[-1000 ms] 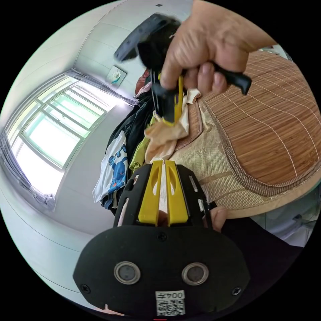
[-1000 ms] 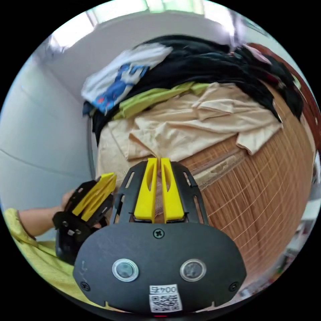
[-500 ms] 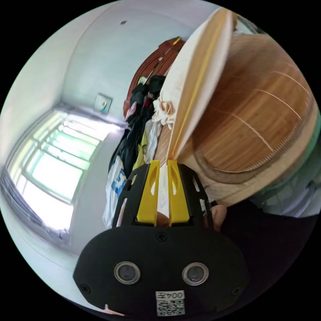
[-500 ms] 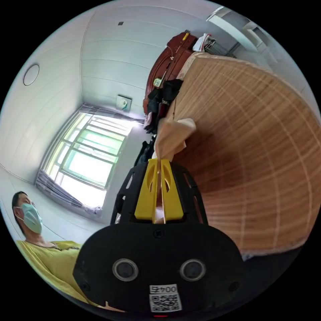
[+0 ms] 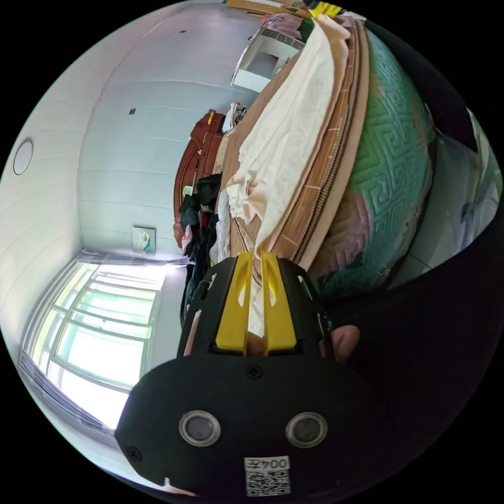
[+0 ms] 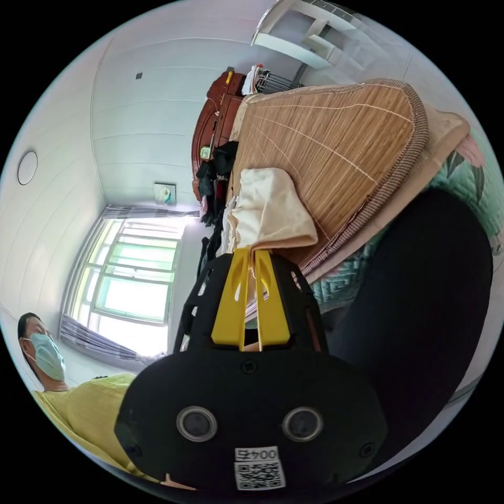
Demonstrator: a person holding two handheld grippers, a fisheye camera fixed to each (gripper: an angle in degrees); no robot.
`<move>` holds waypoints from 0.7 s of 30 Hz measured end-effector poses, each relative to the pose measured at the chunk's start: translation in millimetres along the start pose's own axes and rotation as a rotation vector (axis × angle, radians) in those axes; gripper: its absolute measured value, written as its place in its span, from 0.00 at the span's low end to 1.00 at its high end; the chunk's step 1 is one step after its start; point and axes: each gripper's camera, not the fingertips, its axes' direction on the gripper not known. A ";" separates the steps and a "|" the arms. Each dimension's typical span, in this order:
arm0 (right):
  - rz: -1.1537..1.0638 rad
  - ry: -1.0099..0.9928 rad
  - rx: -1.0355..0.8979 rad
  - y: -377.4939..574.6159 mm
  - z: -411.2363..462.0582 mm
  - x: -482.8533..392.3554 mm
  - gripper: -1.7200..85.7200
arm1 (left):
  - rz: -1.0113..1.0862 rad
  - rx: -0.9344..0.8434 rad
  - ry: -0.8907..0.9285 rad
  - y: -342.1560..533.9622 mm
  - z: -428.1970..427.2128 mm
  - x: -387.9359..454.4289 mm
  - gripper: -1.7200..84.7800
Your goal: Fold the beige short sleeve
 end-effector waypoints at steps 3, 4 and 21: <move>-0.041 0.043 -0.040 4.0 8.7 3.1 0.07 | -0.048 -0.044 0.035 17.8 6.8 -19.6 0.06; -0.049 0.052 -0.048 6.9 10.3 5.2 0.08 | -0.053 -0.050 0.045 20.0 8.9 -23.0 0.06; -0.091 0.099 -0.044 59.0 20.1 29.8 0.10 | -0.846 -0.215 0.890 44.5 155.7 -186.3 0.12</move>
